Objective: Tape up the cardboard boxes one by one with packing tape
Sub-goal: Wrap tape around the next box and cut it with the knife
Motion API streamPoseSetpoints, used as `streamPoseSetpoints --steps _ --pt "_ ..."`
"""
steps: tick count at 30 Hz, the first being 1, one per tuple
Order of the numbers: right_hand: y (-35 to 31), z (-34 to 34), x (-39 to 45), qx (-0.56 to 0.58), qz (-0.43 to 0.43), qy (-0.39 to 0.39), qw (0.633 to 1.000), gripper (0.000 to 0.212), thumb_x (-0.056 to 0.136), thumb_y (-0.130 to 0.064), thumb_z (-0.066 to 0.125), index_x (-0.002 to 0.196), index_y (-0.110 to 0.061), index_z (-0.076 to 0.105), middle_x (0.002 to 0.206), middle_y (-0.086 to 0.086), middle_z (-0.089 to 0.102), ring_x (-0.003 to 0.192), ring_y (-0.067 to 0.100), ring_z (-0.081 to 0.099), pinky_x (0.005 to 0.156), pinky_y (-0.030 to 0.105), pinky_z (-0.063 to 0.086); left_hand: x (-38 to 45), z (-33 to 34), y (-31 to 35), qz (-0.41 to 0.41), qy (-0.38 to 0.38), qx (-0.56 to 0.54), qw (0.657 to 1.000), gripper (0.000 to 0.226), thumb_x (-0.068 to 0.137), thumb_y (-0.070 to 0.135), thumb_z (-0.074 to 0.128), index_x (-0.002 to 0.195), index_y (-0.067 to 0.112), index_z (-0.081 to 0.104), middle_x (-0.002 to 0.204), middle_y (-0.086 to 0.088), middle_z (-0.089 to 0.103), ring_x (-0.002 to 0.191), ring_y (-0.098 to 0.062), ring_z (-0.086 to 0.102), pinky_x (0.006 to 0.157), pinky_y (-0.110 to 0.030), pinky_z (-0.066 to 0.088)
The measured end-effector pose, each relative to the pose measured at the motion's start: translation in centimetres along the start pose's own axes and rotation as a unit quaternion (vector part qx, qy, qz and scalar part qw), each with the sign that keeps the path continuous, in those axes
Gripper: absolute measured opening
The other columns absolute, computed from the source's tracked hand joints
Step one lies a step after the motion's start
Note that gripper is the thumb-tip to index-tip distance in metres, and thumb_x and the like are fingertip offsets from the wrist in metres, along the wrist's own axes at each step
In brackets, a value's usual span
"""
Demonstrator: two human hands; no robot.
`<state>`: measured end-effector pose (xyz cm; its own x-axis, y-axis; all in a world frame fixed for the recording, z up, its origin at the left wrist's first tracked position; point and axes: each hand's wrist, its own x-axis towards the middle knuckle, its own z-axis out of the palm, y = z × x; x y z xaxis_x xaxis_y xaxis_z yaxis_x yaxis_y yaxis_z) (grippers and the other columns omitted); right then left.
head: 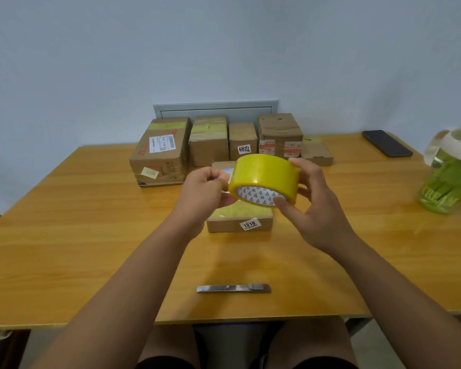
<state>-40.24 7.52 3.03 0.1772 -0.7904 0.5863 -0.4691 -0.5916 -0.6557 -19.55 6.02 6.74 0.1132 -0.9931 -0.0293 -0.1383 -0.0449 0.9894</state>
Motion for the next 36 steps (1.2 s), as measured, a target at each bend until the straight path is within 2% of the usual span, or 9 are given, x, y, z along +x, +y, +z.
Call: streamPoseSetpoints --steps 4,7,10,15,19,25,29,32,36 --pt "0.3 0.0 1.6 -0.001 -0.001 -0.019 1.000 0.064 0.086 -0.037 0.062 0.139 -0.044 0.027 0.136 -0.018 0.034 0.122 0.006 0.043 0.086 0.006 0.045 0.8 -0.7 0.3 -0.011 -0.015 -0.028 0.999 0.011 0.099 0.012 0.056 0.091 0.005 0.061 0.090 -0.016 0.070 0.078 -0.028 0.074 0.070 -0.029 0.059" --pt "0.7 0.1 2.2 -0.035 -0.040 -0.046 0.998 0.065 0.089 -0.038 0.062 0.143 -0.048 0.028 0.135 -0.013 0.041 0.118 0.003 0.043 0.089 0.021 0.049 1.4 -0.9 -0.4 0.001 0.001 0.041 0.999 0.014 0.101 0.014 0.053 0.095 0.005 0.062 0.095 -0.014 0.069 0.075 -0.023 0.073 0.069 -0.027 0.060" --pt "1.6 -0.5 3.0 -0.087 -0.069 -0.057 0.992 0.061 0.093 -0.026 0.065 0.144 -0.043 0.035 0.129 0.001 0.050 0.114 0.013 0.048 0.086 0.031 0.049 2.2 -1.4 -0.9 0.019 0.060 0.102 0.993 0.016 0.103 0.017 0.048 0.096 0.007 0.059 0.090 -0.010 0.065 0.076 -0.019 0.069 0.067 -0.027 0.059" --pt "2.8 -2.8 4.0 -0.129 -0.032 -0.121 0.984 0.057 0.092 -0.027 0.065 0.135 -0.050 0.037 0.122 -0.002 0.050 0.109 0.014 0.048 0.071 0.019 0.038 2.6 -2.5 -0.9 0.022 0.072 0.125 0.989 0.015 0.102 0.016 0.051 0.095 0.008 0.061 0.081 -0.006 0.062 0.073 -0.016 0.062 0.064 -0.025 0.056" --pt "2.6 -3.6 4.5 -0.132 -0.017 -0.139 0.981 0.056 0.092 -0.030 0.063 0.134 -0.053 0.036 0.125 -0.002 0.049 0.112 0.015 0.048 0.086 0.036 0.048 2.7 -1.9 -0.9 0.031 0.080 0.142 0.986 0.014 0.102 0.017 0.050 0.098 0.009 0.060 0.084 -0.007 0.064 0.076 -0.017 0.063 0.070 -0.030 0.057" --pt "2.6 -5.6 5.2 -0.186 0.010 -0.213 0.959 0.057 0.091 -0.031 0.064 0.126 -0.064 0.033 0.121 -0.006 0.044 0.114 0.012 0.042 0.091 0.032 0.045 3.0 -2.1 -0.8 0.030 0.093 0.157 0.983 0.012 0.102 0.018 0.051 0.096 0.013 0.059 0.082 -0.005 0.065 0.082 -0.020 0.065 0.079 -0.040 0.059" --pt "2.4 -5.6 5.4 -0.167 0.042 -0.178 0.969 0.064 0.085 -0.032 0.072 0.138 -0.046 0.039 0.136 -0.005 0.049 0.120 0.015 0.047 0.097 0.039 0.046 2.9 -1.5 -1.0 0.034 0.103 0.153 0.982 0.012 0.102 0.020 0.049 0.098 0.013 0.058 0.083 -0.004 0.064 0.084 -0.019 0.065 0.082 -0.043 0.058" --pt "2.6 -5.9 5.3 -0.102 0.105 -0.097 0.984 0.061 0.078 -0.033 0.079 0.130 -0.033 0.046 0.117 -0.003 0.057 0.104 0.017 0.056 0.089 0.035 0.050 3.0 -1.6 -1.0 0.026 0.111 0.113 0.987 0.013 0.103 0.020 0.049 0.098 0.013 0.059 0.084 -0.004 0.064 0.081 -0.017 0.064 0.080 -0.039 0.058" --pt "3.1 -5.7 4.5 -0.079 0.100 -0.103 0.986 0.047 0.079 -0.029 0.078 0.118 -0.038 0.053 0.106 -0.010 0.058 0.104 0.018 0.058 0.090 0.036 0.051 3.1 -1.3 -1.1 0.000 0.098 0.078 0.992 0.016 0.101 0.018 0.049 0.100 0.008 0.061 0.084 -0.005 0.063 0.081 -0.018 0.062 0.077 -0.037 0.056"
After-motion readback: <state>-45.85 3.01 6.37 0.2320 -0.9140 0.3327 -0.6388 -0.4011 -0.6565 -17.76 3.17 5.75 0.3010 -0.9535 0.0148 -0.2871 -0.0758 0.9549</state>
